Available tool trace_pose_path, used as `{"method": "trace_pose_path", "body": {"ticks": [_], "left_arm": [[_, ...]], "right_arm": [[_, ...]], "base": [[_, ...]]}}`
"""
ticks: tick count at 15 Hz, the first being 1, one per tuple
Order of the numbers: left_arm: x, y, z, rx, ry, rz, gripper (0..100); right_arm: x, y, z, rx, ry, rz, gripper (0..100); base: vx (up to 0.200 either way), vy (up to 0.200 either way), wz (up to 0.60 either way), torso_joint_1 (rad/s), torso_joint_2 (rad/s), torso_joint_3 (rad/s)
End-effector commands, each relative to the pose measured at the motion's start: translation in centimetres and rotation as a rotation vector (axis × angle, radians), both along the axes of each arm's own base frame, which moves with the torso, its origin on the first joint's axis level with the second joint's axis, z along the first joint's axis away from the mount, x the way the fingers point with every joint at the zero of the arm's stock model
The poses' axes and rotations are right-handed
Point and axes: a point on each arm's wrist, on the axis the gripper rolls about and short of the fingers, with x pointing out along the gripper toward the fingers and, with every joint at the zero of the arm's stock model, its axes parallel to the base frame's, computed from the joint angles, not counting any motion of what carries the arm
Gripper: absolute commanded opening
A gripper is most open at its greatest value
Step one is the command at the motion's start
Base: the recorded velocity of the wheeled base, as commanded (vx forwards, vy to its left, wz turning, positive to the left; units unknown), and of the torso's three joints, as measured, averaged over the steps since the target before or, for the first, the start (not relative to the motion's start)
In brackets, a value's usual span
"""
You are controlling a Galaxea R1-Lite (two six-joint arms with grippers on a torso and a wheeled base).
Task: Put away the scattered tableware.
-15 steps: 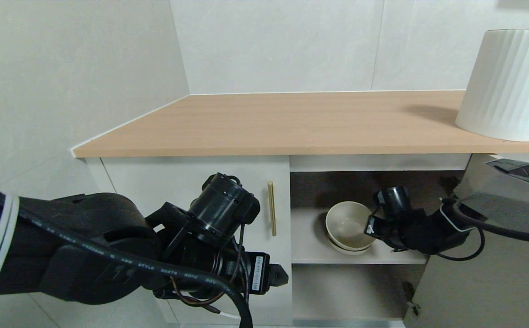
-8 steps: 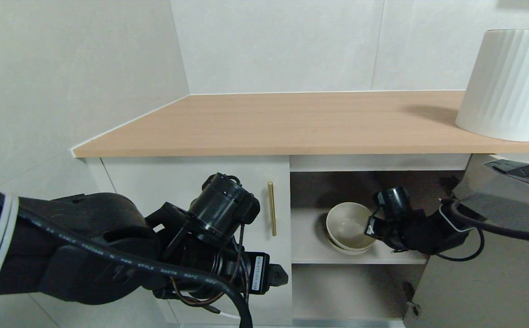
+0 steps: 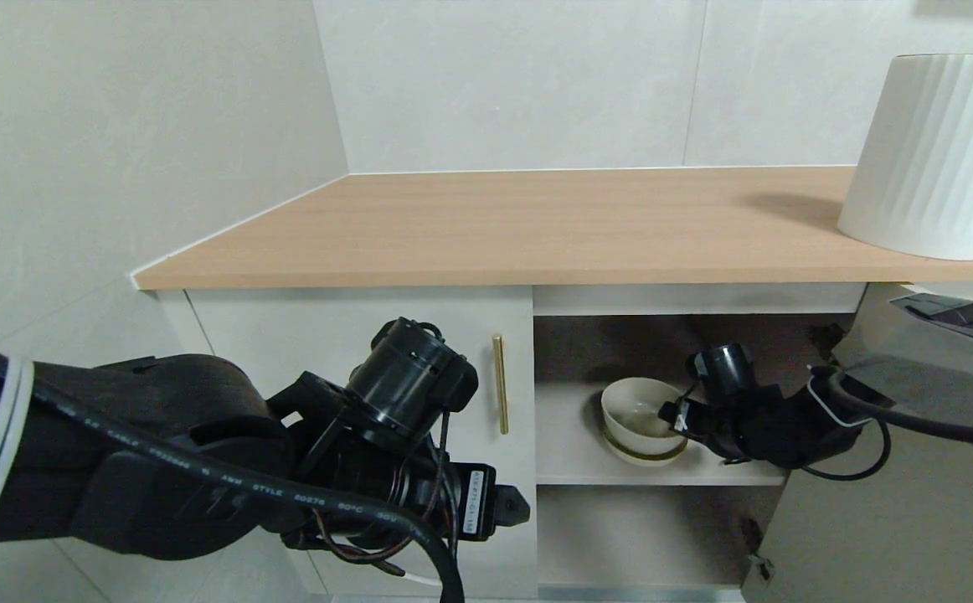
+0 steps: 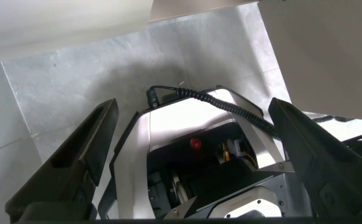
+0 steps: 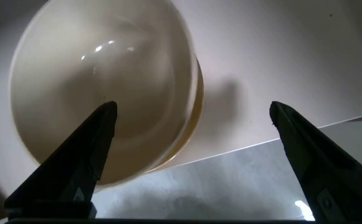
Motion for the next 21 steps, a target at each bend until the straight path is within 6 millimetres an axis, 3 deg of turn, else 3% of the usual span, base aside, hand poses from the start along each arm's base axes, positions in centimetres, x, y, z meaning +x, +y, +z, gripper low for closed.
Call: {"method": "trace_pose_path", "body": {"ticks": [1, 3, 5, 9, 14, 18, 21], "left_arm": [[0.0, 0.0, 0.1, -0.001, -0.002, 0.002, 100], [-0.2, 0.2, 0.5, -0.012, -0.011, 0.001, 100], [-0.5, 0.8, 1.5, -0.033, -0.036, 0.015, 100], [-2.7, 4.9, 5.3, -0.123, -0.135, 0.076, 100], [-7.2, 9.3, 8.1, -0.221, -0.255, 0.100, 100], [-7.8, 11.5, 7.9, -0.256, -0.302, 0.158, 100], [-7.3, 11.6, 7.5, -0.255, -0.280, 0.156, 100]], "right_arm": [[0.0, 0.0, 0.1, 0.001, -0.002, 0.001, 100], [-0.3, -0.1, 0.6, 0.001, -0.005, 0.002, 100], [-1.4, -0.2, 2.6, 0.014, -0.019, 0.017, 100], [-8.6, -0.3, 9.6, 0.068, 0.024, 0.210, 100], [-17.5, -0.9, 13.6, 0.001, 0.032, 0.393, 100], [-22.0, -1.7, 17.0, -0.011, 0.030, 0.469, 100], [-23.0, -2.2, 17.3, -0.016, 0.038, 0.471, 100]], "base": [[0.000, 0.000, 0.00, 0.000, 0.00, 0.000], [0.000, 0.000, 0.00, 0.000, 0.00, 0.000], [0.000, 0.000, 0.00, 0.000, 0.00, 0.000], [0.000, 0.000, 0.00, 0.000, 0.00, 0.000], [0.000, 0.000, 0.00, 0.000, 0.00, 0.000], [0.000, 0.000, 0.00, 0.000, 0.00, 0.000], [0.000, 0.000, 0.00, 0.000, 0.00, 0.000]]}}
